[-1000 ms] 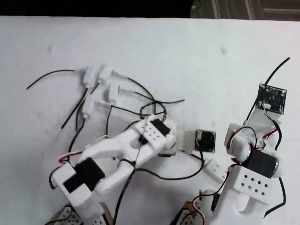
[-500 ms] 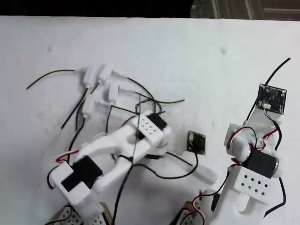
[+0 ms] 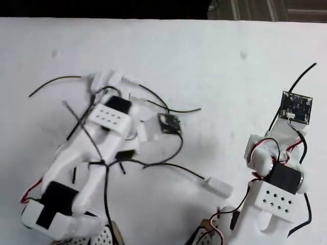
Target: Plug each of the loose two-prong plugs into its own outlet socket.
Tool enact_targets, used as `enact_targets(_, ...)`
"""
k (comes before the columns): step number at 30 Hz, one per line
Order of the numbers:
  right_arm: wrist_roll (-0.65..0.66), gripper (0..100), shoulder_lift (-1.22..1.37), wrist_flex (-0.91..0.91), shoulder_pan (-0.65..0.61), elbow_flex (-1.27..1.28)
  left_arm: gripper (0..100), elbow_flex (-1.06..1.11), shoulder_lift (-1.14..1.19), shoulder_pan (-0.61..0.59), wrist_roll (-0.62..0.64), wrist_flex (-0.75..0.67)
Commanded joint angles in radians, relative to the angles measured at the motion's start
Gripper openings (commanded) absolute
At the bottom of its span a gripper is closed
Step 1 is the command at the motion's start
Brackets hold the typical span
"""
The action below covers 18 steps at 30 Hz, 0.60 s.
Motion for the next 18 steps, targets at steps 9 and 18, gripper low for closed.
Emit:
enact_targets(9,0.002,1.7,-0.007,-0.019,0.012,-0.003,14,-0.008,-0.041,0.202,0.213,-0.190)
enact_targets(18,0.002,1.7,-0.007,-0.019,0.012,-0.003,30,0.207,-0.039,0.395,0.388,-0.612)
